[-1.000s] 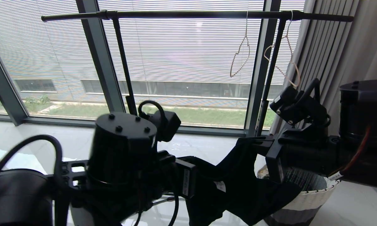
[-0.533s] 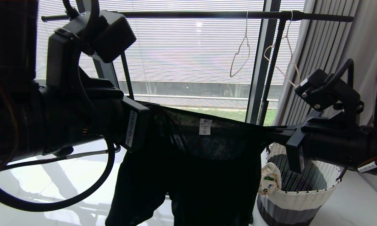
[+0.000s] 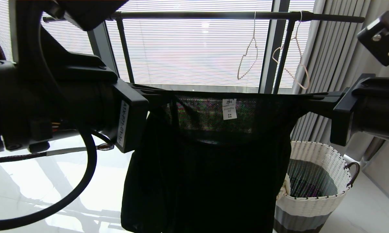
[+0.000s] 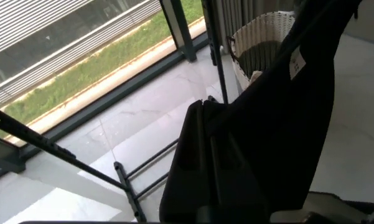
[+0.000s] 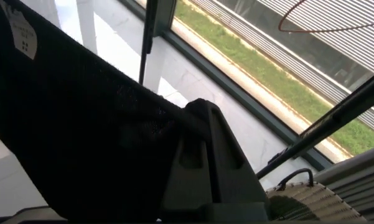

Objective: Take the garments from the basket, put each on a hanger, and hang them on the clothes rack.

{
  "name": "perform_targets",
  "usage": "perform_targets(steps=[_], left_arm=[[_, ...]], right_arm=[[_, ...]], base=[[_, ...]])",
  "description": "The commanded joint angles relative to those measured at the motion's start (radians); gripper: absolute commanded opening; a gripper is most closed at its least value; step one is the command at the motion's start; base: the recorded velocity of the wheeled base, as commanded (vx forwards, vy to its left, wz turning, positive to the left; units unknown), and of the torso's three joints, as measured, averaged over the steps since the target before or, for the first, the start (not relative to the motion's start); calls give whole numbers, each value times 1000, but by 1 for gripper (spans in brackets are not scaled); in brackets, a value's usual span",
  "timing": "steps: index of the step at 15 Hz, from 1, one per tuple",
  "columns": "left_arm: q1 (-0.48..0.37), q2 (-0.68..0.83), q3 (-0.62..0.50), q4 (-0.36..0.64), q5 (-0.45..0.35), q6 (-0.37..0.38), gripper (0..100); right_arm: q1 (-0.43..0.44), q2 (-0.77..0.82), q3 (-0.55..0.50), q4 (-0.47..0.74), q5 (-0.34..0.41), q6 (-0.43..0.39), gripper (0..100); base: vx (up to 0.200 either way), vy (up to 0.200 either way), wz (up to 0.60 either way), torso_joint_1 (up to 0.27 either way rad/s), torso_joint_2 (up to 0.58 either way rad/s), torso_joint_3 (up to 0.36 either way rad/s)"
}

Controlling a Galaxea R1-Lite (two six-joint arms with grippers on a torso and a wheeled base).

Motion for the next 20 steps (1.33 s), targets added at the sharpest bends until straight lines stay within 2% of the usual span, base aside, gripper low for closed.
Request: perform_targets(steps=[1,3,5,7,10,11,12,13,15,16,17,18,20], left_arm=[[-2,13,9,-10,3,47,0],[15,66,1,-116,3,77,0],[2,114,-4,-241,-3,79,0],[-11,120,-7,-267,-3,79,0],[-16,92,-4,-257,0,76,0],[-33,69,-2,-220,2,73,0],[-64,20,-7,-91,0,57,0],[-97,-14,-7,-5,0,25,0],[-211,-53,-4,125,0,-121,0],[-243,-60,-1,145,0,-156,0],[-304,-61,4,170,5,-234,0],[-321,-60,15,170,12,-265,0],[-321,-63,22,170,25,-263,0]], right_arm=[[9,-89,3,83,2,-6,0],[82,-203,42,187,19,-3,0],[220,-262,105,193,17,-3,0],[279,-262,137,193,-9,-6,0],[273,-247,138,187,-46,-5,0],[250,-233,128,184,-44,-3,0],[202,-192,99,153,-40,-3,0],[191,-158,73,121,-38,-3,0],[182,-80,-10,80,-38,-3,0],[184,-68,-29,80,-38,-3,0],[182,-43,-59,80,-38,-3,0],[182,-37,-70,80,-38,-3,0],[182,-43,-67,83,-40,-3,0]], base=[[0,0,0,0,0,0],[0,0,0,0,0,0],[0,0,0,0,0,0],[0,0,0,0,0,0],[0,0,0,0,0,0],[0,0,0,0,0,0],[0,0,0,0,0,0],[0,0,0,0,0,0],[0,0,0,0,0,0],[0,0,0,0,0,0],[0,0,0,0,0,0],[0,0,0,0,0,0],[0,0,0,0,0,0]])
